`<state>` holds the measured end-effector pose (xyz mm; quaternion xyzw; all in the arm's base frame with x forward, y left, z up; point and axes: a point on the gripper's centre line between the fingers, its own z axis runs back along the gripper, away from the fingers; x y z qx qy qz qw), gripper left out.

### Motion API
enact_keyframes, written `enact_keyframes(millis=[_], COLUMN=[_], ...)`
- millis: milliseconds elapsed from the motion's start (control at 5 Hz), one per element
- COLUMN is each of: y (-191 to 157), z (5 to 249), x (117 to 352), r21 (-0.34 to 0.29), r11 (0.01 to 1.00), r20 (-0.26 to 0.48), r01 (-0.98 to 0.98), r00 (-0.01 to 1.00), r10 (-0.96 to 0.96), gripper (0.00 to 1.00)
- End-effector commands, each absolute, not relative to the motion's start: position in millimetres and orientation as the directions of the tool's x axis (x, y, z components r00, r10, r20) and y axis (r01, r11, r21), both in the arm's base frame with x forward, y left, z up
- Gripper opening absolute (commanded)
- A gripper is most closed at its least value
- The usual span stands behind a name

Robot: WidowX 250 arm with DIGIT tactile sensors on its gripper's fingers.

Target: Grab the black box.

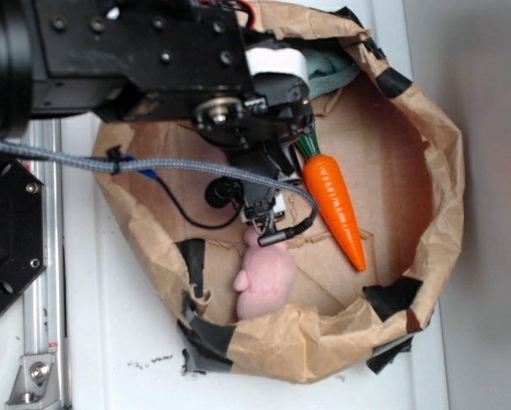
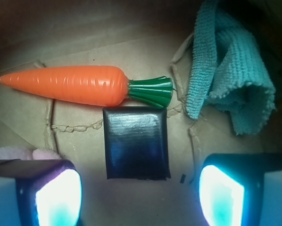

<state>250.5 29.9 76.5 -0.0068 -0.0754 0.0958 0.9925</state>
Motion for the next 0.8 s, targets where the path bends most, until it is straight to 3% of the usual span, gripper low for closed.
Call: enact_keyframes(millis=[0,200,600], y=[37,30,14], z=[84,42,13], x=[254,277,284], r21=[-0.025,0.029,0.0], r11=[0.979,0.986,0.998], r20=[0.182,0.131,0.075], r01=[-0.205,-0.161,-0.058], r00=[0.962,0.979,0.996], r10=[0.206,0.156,0.058], gripper=[1.0,1.0,1.0])
